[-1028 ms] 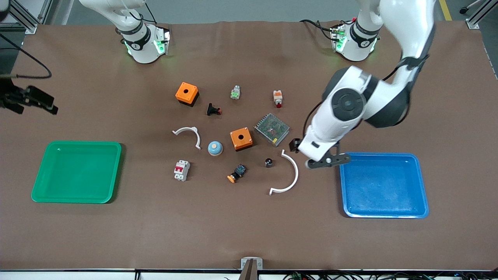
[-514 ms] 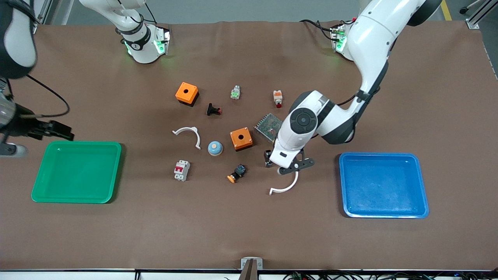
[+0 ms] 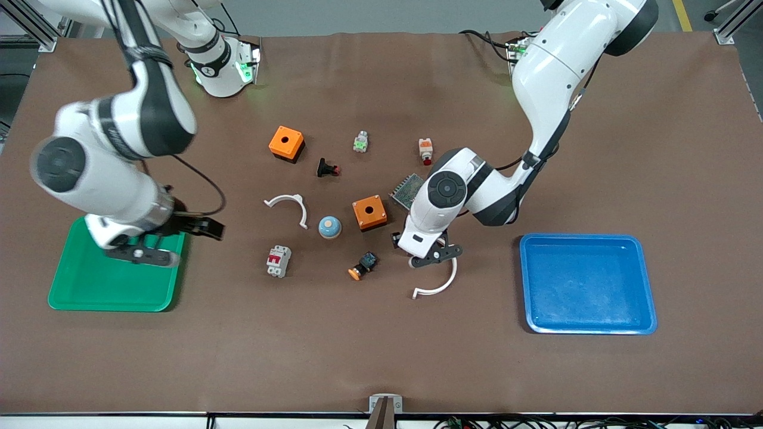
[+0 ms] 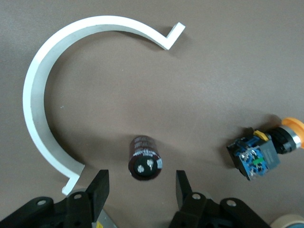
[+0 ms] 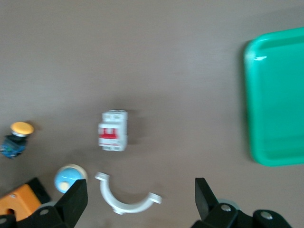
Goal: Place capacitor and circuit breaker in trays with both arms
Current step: 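Lower the left gripper onto the capacitor while the right gripper reaches the breaker, then close the left gripper on the capacitor while the right gripper grasps the breaker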
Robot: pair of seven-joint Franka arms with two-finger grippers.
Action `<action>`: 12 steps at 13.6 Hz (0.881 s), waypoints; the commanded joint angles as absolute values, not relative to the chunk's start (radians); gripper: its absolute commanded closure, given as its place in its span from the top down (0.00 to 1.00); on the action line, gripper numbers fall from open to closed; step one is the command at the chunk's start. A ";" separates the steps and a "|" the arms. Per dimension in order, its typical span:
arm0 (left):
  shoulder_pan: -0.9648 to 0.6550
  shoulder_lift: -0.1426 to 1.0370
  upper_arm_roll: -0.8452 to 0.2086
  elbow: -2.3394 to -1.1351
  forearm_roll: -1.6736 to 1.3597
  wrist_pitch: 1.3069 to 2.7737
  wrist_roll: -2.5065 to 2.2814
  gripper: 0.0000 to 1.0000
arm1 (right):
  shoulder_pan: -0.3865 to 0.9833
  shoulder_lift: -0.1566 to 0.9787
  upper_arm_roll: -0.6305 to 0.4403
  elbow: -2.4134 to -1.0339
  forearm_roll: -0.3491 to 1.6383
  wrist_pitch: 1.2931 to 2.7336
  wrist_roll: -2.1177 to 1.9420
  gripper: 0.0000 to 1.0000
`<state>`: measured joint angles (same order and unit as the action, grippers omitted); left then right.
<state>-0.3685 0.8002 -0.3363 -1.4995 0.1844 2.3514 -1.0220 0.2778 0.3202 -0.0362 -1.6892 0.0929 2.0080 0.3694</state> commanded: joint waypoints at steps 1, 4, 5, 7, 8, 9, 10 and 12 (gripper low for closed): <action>-0.420 0.824 -0.289 -1.474 0.207 2.372 -1.043 0.61 | 0.322 0.343 -0.046 -1.779 0.123 2.152 0.402 1.00; -0.426 0.836 -0.276 -1.470 0.206 2.375 -1.043 0.57 | 0.359 0.412 -0.046 -1.783 0.123 2.223 0.442 1.00; -0.426 0.839 -0.276 -1.463 0.206 2.378 -1.045 0.56 | 0.365 0.434 -0.046 -1.781 0.123 2.247 0.442 1.00; -0.426 0.839 -0.276 -1.463 0.206 2.378 -1.045 0.47 | 0.367 0.488 -0.046 -1.773 0.121 2.295 0.440 1.00; -0.426 0.839 -0.276 -1.463 0.206 2.378 -1.045 0.43 | 0.368 0.512 -0.046 -1.773 0.121 2.325 0.439 1.00; -0.426 0.839 -0.276 -1.463 0.206 2.378 -1.043 0.37 | 0.370 0.534 -0.046 -1.770 0.118 2.351 0.436 1.00; -0.425 0.839 -0.276 -1.462 0.206 2.378 -1.043 0.31 | 0.370 0.554 -0.046 -1.766 0.117 2.370 0.433 1.00; -0.423 0.831 -0.276 -1.462 0.206 2.378 -1.040 0.14 | 0.377 0.601 -0.046 -1.735 0.114 2.379 0.431 1.00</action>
<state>-0.4140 0.8224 -0.2844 -1.4875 0.1851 2.3708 -1.0220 0.3598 0.5549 -0.0369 -1.7809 0.1059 2.3764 0.4277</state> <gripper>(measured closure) 0.656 0.000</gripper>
